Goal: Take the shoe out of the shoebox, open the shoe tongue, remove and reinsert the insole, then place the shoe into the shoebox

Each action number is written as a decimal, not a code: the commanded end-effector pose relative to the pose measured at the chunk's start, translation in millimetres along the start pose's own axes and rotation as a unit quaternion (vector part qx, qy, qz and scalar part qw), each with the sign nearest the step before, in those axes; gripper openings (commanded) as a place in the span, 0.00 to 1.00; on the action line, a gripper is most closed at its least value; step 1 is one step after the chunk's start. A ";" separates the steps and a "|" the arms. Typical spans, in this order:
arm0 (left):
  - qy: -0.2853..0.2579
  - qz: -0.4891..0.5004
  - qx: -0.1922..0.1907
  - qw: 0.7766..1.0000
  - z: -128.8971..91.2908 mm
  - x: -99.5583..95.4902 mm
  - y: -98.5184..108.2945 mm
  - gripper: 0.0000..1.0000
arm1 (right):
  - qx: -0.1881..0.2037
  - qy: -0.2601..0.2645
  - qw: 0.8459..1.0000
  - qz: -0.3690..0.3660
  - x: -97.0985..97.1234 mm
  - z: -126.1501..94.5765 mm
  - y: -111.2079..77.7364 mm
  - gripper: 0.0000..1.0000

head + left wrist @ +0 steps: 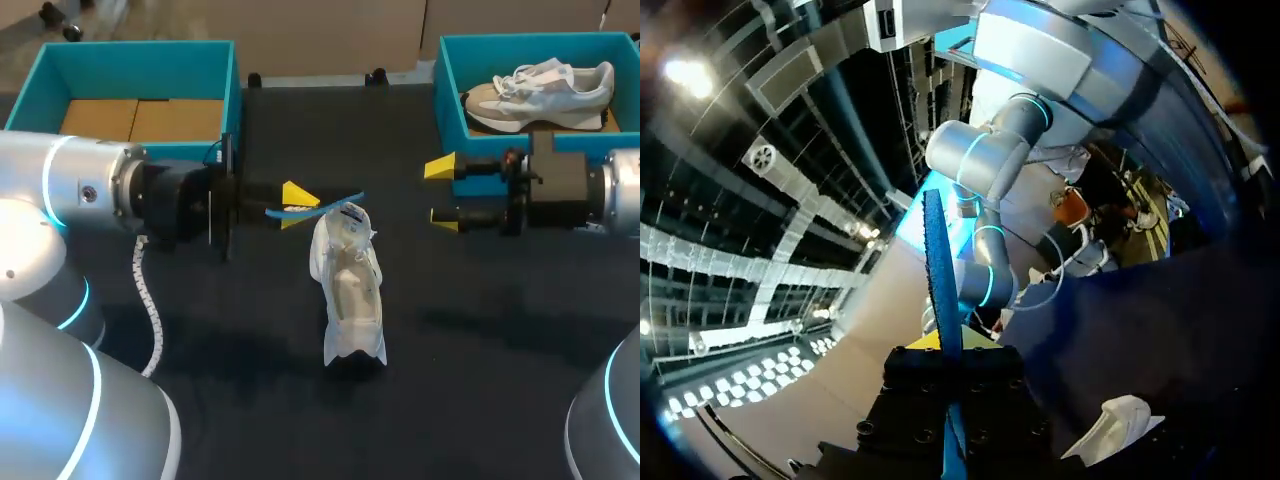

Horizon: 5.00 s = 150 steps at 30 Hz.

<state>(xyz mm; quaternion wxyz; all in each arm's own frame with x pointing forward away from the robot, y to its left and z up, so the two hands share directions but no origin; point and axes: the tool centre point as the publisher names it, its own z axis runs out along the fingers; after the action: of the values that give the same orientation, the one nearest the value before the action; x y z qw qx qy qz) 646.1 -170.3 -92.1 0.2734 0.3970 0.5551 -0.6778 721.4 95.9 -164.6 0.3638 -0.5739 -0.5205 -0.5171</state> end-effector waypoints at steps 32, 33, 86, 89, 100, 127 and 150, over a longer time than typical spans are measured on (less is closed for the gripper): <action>0.063 0.344 -0.010 0.937 -11.5 16.9 39.4 0.00 | -0.005 0.002 1.000 -0.007 2.6 7.7 2.3 1.00; 0.060 0.350 -0.018 0.935 -11.5 18.8 42.2 0.00 | -0.005 0.003 1.000 -0.007 2.8 8.2 2.4 1.00; 0.054 0.413 -0.071 0.906 55.9 42.5 95.8 0.00 | 0.072 0.041 0.997 0.000 5.1 60.4 3.9 0.33; 0.056 0.415 -0.072 0.905 58.5 41.5 96.8 0.00 | 0.074 0.044 0.996 0.000 4.6 62.0 2.9 0.29; 0.062 0.416 -0.075 0.904 63.0 41.2 99.8 0.00 | 0.074 0.048 0.996 0.000 4.4 62.2 1.5 0.04; 0.097 0.354 -0.082 0.927 15.0 57.6 92.4 1.00 | 0.075 0.054 0.996 0.009 -9.3 62.5 -2.2 0.00; 0.141 0.283 -0.107 0.943 -1.7 24.1 80.4 1.00 | 0.085 0.051 0.995 0.030 -27.4 71.6 -6.5 0.00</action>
<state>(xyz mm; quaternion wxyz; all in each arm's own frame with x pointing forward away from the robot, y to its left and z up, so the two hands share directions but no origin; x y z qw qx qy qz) 697.0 -188.1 -150.3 0.4085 0.6002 0.5287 -0.4398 731.2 155.2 -203.0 0.4510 -0.5306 -0.5258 -0.4884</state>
